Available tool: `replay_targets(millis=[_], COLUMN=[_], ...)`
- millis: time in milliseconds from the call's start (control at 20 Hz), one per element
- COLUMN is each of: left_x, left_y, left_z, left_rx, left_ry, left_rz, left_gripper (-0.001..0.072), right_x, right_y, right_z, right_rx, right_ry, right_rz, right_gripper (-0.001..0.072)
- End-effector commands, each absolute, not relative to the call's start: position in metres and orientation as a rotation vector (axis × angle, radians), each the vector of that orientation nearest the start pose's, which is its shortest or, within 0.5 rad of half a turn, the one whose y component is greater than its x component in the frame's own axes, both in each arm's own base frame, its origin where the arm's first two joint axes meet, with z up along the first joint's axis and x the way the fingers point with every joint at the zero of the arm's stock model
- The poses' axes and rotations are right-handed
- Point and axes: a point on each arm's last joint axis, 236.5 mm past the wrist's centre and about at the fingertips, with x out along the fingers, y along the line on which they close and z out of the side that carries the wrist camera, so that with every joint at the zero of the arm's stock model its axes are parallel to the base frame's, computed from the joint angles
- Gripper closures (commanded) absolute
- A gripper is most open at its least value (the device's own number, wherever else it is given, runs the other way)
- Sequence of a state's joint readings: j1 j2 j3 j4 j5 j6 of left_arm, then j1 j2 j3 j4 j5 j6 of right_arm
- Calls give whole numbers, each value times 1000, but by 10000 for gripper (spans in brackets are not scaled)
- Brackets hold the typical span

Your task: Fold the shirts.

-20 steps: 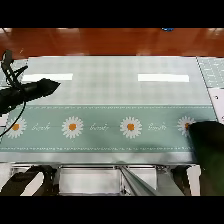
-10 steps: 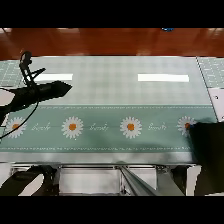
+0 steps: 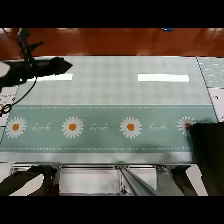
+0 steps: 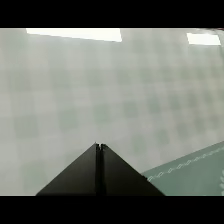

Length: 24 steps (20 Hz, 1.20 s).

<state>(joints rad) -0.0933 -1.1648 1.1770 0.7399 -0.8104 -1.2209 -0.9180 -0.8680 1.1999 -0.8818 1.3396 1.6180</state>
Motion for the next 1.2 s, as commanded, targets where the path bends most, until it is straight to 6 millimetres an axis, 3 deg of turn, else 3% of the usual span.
replay_targets(millis=[0, 50, 100, 150, 250, 350, 450, 1150], left_x=[440, 439, 438, 435, 420, 409, 405, 406], left_y=[-219, -225, -218, -196, -155, -143, -141, -141], left_z=[203, 194, 172, 143, 97, 73, 66, 66], left_rx=[-389, -322, -232, -153, -94, -93, -92, -92], left_ry=[719, 764, 842, 934, 1095, 1170, 1188, 1184], left_rz=[-668, -643, -562, -439, -248, -216, -211, -211], left_gripper=[691, 691, 691, 690, 689, 688, 689, 688], right_x=[412, 422, 421, 415, 394, 378, 376, 373], right_y=[-12, 34, 71, 85, 72, 65, 68, 67], right_z=[210, 180, 142, 104, 36, 2, -6, -3], right_rx=[634, 491, 338, 189, -43, -107, -94, -95], right_ry=[651, 770, 912, 1048, 1295, 1445, 1472, 1477], right_rz=[137, 207, 242, 218, 67, 24, 30, 27], right_gripper=[687, 687, 687, 687, 687, 687, 686, 686])
